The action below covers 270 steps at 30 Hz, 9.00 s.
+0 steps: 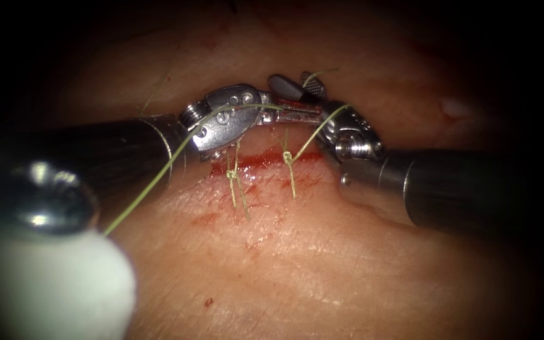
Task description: Wound Closure
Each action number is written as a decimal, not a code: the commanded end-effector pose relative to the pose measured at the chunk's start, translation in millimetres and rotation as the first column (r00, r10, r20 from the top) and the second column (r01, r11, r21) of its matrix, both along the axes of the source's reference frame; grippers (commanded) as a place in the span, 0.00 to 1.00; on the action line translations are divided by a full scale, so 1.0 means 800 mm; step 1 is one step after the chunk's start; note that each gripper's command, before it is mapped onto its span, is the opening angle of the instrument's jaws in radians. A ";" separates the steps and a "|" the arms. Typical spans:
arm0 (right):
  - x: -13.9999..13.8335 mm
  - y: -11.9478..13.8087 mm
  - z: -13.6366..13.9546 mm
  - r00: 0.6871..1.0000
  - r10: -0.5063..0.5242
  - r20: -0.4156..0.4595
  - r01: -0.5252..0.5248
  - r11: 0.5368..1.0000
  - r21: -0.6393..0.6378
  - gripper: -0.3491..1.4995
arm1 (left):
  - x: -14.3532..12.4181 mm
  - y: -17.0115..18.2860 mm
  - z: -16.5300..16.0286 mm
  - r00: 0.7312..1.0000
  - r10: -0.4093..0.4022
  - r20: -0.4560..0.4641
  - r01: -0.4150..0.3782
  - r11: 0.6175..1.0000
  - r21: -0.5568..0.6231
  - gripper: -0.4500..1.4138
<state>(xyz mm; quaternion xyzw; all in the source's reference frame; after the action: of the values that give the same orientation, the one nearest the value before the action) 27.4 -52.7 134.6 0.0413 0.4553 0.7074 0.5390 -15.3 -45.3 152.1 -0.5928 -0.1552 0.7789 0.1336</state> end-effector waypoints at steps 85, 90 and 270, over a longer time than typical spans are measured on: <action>-0.0039 -0.0274 -0.0141 0.761 -0.639 0.109 0.641 0.717 -0.273 0.00 | 0.0082 0.0250 0.0048 0.986 -0.052 -0.160 0.042 0.997 -0.063 0.00; -0.0037 -0.0298 -0.0139 0.732 -0.673 0.109 0.673 0.687 -0.275 0.00 | 0.0082 0.0256 0.0051 0.984 -0.058 -0.170 0.047 0.997 -0.065 0.00; -0.0075 -0.0056 -0.0200 0.655 -0.726 0.210 0.742 0.565 -0.360 0.99 | 0.0179 0.0082 -0.0108 0.950 -0.082 -0.303 0.090 0.996 0.012 0.62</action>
<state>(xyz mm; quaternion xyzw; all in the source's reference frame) 20.7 -57.3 118.1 0.0978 0.5246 0.3068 0.7881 -0.3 -39.9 143.3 -0.4552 -0.1229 0.8605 0.1931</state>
